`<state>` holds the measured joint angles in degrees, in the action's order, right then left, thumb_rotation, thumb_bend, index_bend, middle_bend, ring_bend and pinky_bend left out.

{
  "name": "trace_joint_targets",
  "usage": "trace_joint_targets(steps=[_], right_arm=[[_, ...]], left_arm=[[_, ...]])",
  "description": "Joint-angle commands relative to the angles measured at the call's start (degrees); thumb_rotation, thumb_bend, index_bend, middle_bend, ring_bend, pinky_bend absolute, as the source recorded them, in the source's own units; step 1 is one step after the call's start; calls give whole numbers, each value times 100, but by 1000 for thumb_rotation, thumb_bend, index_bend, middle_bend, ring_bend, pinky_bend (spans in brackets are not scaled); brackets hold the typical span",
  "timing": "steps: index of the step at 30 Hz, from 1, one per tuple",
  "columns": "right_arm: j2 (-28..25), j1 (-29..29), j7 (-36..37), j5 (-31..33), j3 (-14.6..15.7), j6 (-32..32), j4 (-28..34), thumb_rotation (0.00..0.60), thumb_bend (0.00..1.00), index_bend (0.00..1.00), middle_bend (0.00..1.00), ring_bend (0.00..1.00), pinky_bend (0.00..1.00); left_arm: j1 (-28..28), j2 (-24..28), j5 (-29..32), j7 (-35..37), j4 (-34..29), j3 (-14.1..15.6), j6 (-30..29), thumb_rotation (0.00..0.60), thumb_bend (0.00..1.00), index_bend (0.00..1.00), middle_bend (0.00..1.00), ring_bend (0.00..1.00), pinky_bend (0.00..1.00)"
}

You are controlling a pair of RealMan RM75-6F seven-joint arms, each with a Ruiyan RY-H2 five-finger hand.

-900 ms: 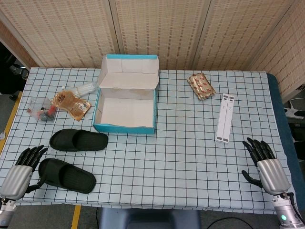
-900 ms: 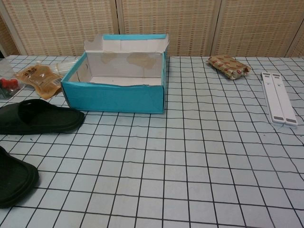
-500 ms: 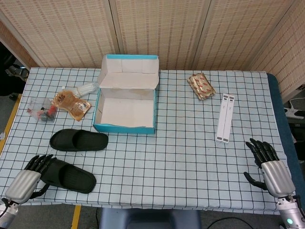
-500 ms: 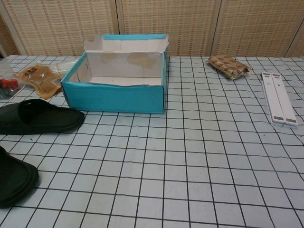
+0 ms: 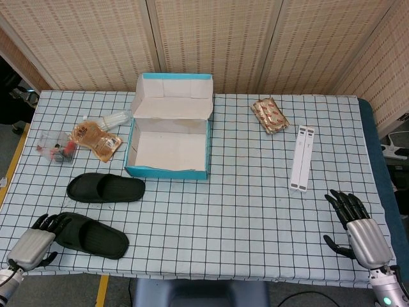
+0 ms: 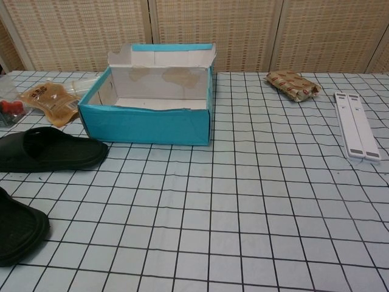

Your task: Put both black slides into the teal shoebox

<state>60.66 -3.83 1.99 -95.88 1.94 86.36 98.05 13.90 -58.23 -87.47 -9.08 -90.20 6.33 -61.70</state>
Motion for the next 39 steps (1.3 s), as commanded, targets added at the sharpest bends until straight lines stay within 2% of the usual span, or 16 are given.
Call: trace_joint_targets(steps=[1, 11, 27, 39], right_arm=[[1, -1, 0, 15, -7, -9, -1, 600, 178, 0, 0, 0, 0], [-22, -19, 1, 42, 16, -109, 40, 600, 178, 0, 0, 0, 0], [-33, -45, -77, 75, 53, -255, 100, 600, 178, 0, 0, 0, 0], [-55, -33, -103, 27, 79, -246, 143, 600, 176, 0, 0, 0, 0]], left_arm=[[103, -43, 46, -80, 1, 3, 163, 600, 360, 0, 0, 0, 0], [285, -216, 4, -166, 108, 54, 411, 600, 361, 0, 0, 0, 0], [359, -244, -394, -276, 183, 89, 53, 600, 362, 0, 0, 0, 0], [462, -338, -550, -971, 334, 146, 119, 600, 361, 0, 0, 0, 0]])
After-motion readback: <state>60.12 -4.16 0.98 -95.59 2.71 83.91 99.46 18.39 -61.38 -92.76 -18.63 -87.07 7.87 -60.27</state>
